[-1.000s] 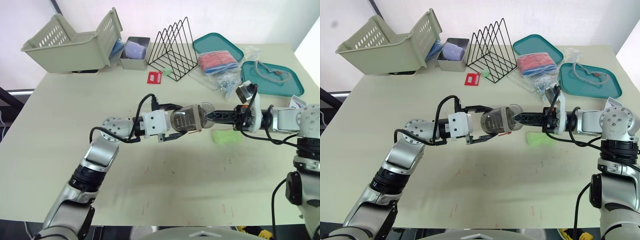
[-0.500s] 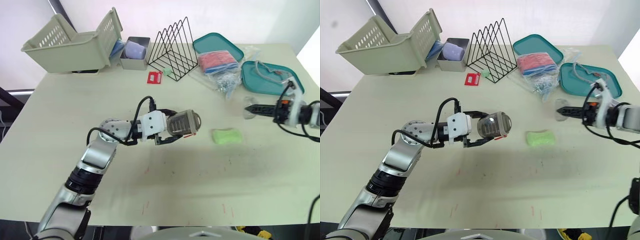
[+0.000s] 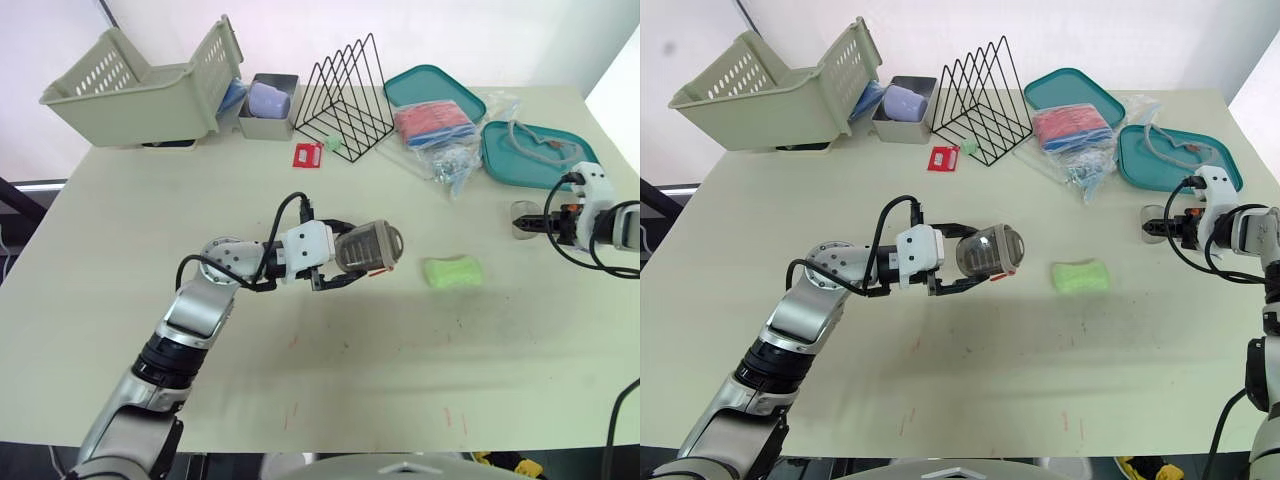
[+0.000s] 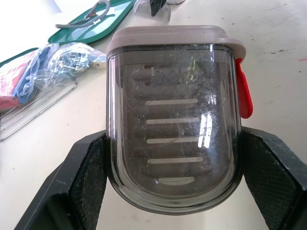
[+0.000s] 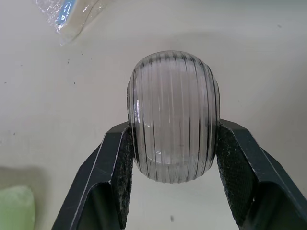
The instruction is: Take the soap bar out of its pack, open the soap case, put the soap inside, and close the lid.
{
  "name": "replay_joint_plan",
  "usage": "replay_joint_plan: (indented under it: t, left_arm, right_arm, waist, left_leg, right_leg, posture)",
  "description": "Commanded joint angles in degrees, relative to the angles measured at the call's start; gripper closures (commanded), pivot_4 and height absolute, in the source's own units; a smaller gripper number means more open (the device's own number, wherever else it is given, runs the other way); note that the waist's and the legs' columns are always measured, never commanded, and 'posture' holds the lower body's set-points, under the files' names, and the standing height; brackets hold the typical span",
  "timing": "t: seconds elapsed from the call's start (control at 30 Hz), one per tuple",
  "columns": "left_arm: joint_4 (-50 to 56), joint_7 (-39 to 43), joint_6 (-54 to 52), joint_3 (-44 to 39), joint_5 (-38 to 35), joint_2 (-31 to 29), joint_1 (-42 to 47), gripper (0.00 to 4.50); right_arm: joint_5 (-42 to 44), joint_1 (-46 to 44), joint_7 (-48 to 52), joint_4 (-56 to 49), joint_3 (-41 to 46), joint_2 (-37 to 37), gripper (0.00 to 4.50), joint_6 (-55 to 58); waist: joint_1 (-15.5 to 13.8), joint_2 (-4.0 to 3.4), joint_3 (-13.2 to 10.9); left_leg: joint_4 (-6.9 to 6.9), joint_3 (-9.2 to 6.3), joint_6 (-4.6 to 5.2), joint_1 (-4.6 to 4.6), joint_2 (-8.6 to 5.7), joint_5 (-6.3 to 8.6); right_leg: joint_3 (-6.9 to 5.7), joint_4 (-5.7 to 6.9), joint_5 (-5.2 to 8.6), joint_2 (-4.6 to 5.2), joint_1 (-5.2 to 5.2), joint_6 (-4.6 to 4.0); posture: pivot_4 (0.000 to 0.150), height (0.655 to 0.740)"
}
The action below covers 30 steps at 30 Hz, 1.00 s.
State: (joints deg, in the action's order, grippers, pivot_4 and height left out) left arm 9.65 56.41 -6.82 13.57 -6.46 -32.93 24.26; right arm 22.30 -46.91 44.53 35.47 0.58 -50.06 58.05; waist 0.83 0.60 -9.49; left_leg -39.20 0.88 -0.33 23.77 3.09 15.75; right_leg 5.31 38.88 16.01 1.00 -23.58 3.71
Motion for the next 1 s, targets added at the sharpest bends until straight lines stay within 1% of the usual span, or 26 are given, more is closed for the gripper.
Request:
replay_joint_plan:
  t: [0.03, 0.23, 0.27, 0.33, 0.37, 0.4, 0.43, 0.53, 0.63, 0.77, 0.83, 0.9, 1.0]
  left_arm:
    - [2.6, -0.71, 0.65, -0.83, -0.24, -0.02, 0.01, 0.78]
    - [2.16, -1.38, 0.92, -0.63, 0.35, 0.05, 0.05, 0.78]
    - [2.09, -1.45, 1.0, -0.57, 0.44, 0.08, 0.02, 0.78]
    - [1.89, -1.62, 1.21, -0.47, 0.7, 0.08, -0.1, 0.78]
    - [1.77, -1.68, 1.3, -0.45, 0.83, 0.06, -0.11, 0.78]
    - [1.64, -1.71, 1.39, -0.44, 0.91, 0.05, -0.1, 0.78]
    - [1.48, -1.74, 1.45, -0.44, 0.97, 0.06, -0.02, 0.78]
    - [0.88, -1.81, 1.65, -0.42, 1.11, 0.09, 0.37, 0.78]
    - [0.22, -1.72, 1.51, -0.53, 0.99, 0.1, 0.89, 0.78]
    - [-0.73, -1.81, -1.69, -1.44, -0.95, 0.77, 1.79, 0.78]
    - [-0.78, -1.49, -4.0, -1.6, -1.89, 0.99, 2.35, 0.78]
    - [-0.91, -1.19, -5.57, -1.26, -1.92, 0.87, 2.94, 0.78]
    - [-1.23, 0.19, -7.45, -0.02, -1.23, 0.13, 3.96, 0.78]
  right_arm:
    - [-2.1, -1.76, 0.34, 1.18, 0.38, 0.62, 2.57, -2.19]
    - [-4.07, -3.29, 0.5, 4.13, 0.95, 2.63, 2.57, -3.25]
    - [-4.6, -3.44, 0.58, 4.13, 0.66, 2.66, 2.07, -3.46]
    - [-5.31, -3.2, 1.78, 3.2, 0.11, 2.38, 1.38, -4.21]
    - [-5.17, -3.07, 2.24, 2.45, 0.35, 2.24, 0.84, -3.73]
    - [-5.09, -2.89, 2.66, 1.72, 0.6, 2.1, 0.49, -3.46]
    - [-5.21, -2.46, 3.27, 0.57, 0.59, 1.77, 0.04, -3.76]
    - [-5.23, -0.87, 4.74, -3.09, 1.06, 0.81, 0.04, -4.65]
    - [-4.15, 1.8, 7.49, -8.23, 2.71, 0.11, 0.04, -8.88]
    - [-0.15, 9.83, 16.96, -16.67, 7.56, -0.28, 0.04, -23.18]
    - [2.34, 15.45, 24.22, -19.32, 10.51, 0.02, 0.04, -32.28]
    - [4.59, 20.42, 29.41, -19.83, 13.86, 1.36, 0.04, -40.64]
    - [6.84, 27.57, 37.65, -16.81, 18.2, 4.14, 0.04, -54.8]
  waist:
    - [-0.05, 0.0, 0.0]
    - [0.27, 0.0, 0.01]
    - [0.3, 0.0, 0.01]
    - [0.25, 0.0, 0.0]
    - [0.19, 0.0, 0.0]
    - [0.15, -0.01, 0.0]
    - [0.11, -0.01, 0.0]
    - [-0.03, -0.01, 0.0]
    - [-0.11, -0.01, 0.0]
    - [-0.07, -0.01, 0.0]
    - [-0.25, -0.01, 0.0]
    - [-0.25, -0.01, 0.0]
    - [-0.15, 0.0, 0.0]
  left_leg:
    - [-0.01, 0.01, 0.0, 0.0, 0.0, 0.0]
    - [-0.03, 0.03, 0.0, -0.06, 0.0, 0.0]
    - [-0.03, 0.03, 0.0, -0.06, 0.0, 0.0]
    - [-0.03, 0.03, 0.0, -0.05, 0.0, 0.0]
    - [-0.02, 0.03, 0.0, -0.03, 0.0, 0.0]
    - [-0.02, 0.03, 0.0, -0.03, 0.0, 0.0]
    - [-0.01, 0.02, 0.0, -0.02, 0.0, 0.0]
    - [-0.01, 0.02, 0.0, -0.01, 0.0, 0.0]
    - [-0.02, 0.02, 0.0, -0.01, 0.0, 0.0]
    - [-0.03, -0.02, 0.0, -0.02, 0.0, 0.0]
    - [-0.03, -0.03, 0.0, 0.0, 0.0, 0.0]
    - [-0.04, -0.06, 0.0, 0.0, 0.0, 0.0]
    - [-0.09, -0.08, 0.0, -0.02, -0.01, 0.0]
  right_leg:
    - [0.0, -0.01, 0.0, 0.01, 0.0, 0.0]
    - [0.03, 0.06, -0.01, -0.01, 0.01, 0.01]
    - [0.04, 0.06, -0.01, -0.01, 0.01, 0.01]
    - [0.04, 0.05, -0.01, -0.01, 0.01, 0.01]
    - [0.03, 0.05, -0.01, 0.0, 0.01, 0.01]
    - [0.03, 0.05, -0.01, 0.0, 0.0, 0.01]
    - [0.03, 0.04, -0.01, 0.0, 0.0, 0.01]
    - [0.02, 0.02, -0.01, 0.01, 0.0, 0.01]
    - [0.01, 0.03, -0.01, 0.01, 0.0, 0.01]
    - [-0.01, 0.04, -0.01, 0.0, 0.01, 0.01]
    - [-0.03, 0.03, -0.01, 0.0, 0.02, 0.01]
    - [-0.05, 0.01, -0.02, 0.0, 0.04, 0.02]
    - [-0.08, 0.03, -0.02, 0.0, 0.07, 0.02]
  posture:
    - [0.15, 0.74]
    - [0.15, 0.74]
    - [0.15, 0.74]
    - [0.15, 0.74]
    - [0.15, 0.74]
    - [0.15, 0.74]
    - [0.15, 0.74]
    - [0.15, 0.74]
    - [0.15, 0.74]
    - [0.15, 0.74]
    - [0.15, 0.74]
    - [0.15, 0.74]
    - [0.15, 0.74]
